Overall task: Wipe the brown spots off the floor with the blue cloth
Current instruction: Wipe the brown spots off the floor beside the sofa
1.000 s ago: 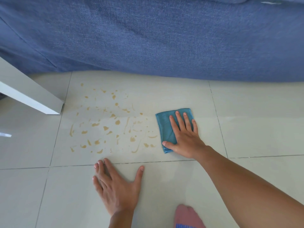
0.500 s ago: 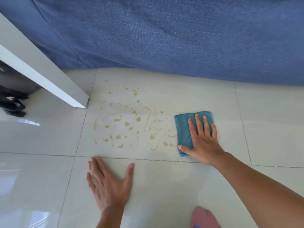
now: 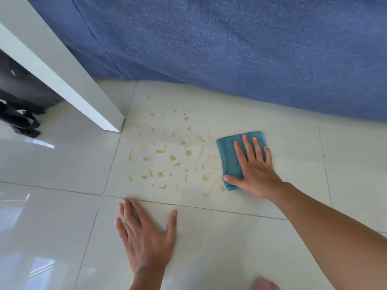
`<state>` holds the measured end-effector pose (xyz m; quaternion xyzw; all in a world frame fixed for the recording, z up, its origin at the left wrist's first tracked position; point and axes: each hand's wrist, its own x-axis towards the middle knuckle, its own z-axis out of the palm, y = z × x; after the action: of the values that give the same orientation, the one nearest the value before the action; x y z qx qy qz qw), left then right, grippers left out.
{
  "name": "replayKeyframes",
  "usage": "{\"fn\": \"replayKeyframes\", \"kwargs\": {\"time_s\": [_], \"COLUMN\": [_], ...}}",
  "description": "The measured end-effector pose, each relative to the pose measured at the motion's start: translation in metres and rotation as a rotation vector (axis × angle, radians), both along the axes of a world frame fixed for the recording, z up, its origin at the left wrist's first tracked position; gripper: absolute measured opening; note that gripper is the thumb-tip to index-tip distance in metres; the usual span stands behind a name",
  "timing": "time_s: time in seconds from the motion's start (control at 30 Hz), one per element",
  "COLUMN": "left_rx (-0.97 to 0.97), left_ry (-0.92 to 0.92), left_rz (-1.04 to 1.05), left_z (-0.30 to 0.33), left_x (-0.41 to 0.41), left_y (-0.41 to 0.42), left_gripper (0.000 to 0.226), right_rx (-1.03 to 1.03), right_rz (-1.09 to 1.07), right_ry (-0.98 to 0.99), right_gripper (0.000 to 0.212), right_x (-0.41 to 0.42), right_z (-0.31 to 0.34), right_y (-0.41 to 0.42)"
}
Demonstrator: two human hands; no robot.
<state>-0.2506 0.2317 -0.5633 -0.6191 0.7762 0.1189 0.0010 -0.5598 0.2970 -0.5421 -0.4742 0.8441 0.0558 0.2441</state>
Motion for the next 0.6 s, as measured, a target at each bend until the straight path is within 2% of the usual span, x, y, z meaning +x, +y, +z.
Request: {"fn": "replayKeyframes", "kwargs": {"time_s": [0.27, 0.5, 0.6], "left_rx": [-0.041, -0.064, -0.034], "left_ry": [0.085, 0.097, 0.073], "left_rz": [0.013, 0.002, -0.011], "left_z": [-0.006, -0.011, -0.01], "left_x": [-0.002, -0.001, -0.001], "left_y": [-0.002, -0.004, -0.005], "left_gripper": [0.115, 0.115, 0.115], "right_rx": [0.001, -0.077, -0.102], "right_rz": [0.129, 0.189, 0.229], "right_ry": [-0.051, -0.015, 0.003], "right_gripper": [0.111, 0.074, 0.067], "right_x": [-0.023, -0.029, -0.026], "right_z": [0.001, -0.004, -0.006], "right_y": [-0.07, -0.126, -0.142]}}
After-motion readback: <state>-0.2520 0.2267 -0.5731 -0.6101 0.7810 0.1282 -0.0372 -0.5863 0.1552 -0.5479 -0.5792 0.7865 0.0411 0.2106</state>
